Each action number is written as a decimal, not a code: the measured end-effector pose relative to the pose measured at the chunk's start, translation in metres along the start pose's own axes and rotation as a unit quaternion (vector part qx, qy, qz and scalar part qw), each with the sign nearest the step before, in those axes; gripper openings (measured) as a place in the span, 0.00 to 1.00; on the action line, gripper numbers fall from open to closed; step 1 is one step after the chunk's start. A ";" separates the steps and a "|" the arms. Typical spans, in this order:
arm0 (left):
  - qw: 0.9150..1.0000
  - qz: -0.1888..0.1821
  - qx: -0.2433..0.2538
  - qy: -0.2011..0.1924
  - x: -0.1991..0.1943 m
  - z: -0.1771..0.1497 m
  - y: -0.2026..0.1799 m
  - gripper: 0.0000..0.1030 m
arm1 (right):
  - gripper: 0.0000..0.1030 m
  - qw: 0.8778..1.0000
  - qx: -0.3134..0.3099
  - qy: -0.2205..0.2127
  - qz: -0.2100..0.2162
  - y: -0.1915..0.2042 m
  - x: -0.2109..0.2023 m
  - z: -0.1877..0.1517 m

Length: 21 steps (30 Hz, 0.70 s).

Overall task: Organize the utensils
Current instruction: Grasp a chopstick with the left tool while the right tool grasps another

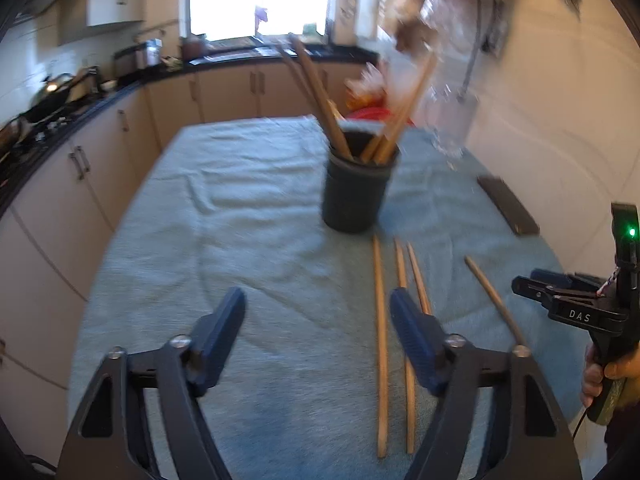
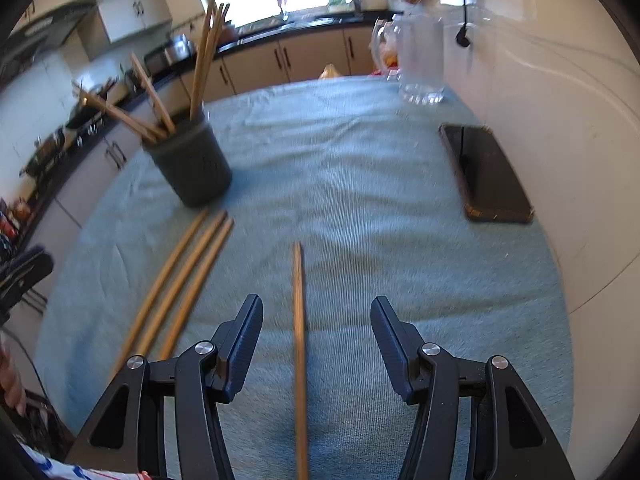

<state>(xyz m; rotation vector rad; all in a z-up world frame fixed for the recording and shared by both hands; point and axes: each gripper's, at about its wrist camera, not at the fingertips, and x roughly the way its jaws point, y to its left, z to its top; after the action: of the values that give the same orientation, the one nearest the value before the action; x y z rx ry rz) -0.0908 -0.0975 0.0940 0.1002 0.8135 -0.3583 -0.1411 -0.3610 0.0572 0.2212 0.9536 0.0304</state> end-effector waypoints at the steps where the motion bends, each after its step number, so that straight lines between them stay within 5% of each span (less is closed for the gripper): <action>1: 1.000 -0.008 0.006 0.014 0.010 0.000 -0.004 0.57 | 0.59 1.000 -0.003 0.005 0.001 0.001 0.003 -0.002; 6: 0.997 -0.044 0.015 0.067 0.055 0.006 -0.022 0.38 | 0.57 1.000 -0.008 0.023 0.003 0.004 0.019 -0.002; 10: 0.994 -0.061 0.031 0.085 0.084 0.016 -0.038 0.37 | 0.53 0.999 -0.016 0.030 0.001 0.009 0.030 -0.001; 21: 0.990 -0.046 0.050 0.126 0.142 0.032 -0.057 0.15 | 0.39 0.997 -0.055 0.049 -0.024 0.023 0.055 0.019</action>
<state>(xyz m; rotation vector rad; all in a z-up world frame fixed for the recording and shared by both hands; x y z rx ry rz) 0.0004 -0.1969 0.0155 0.2056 1.0524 -0.4797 -0.0917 -0.3349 0.0279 0.0962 1.0517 0.0486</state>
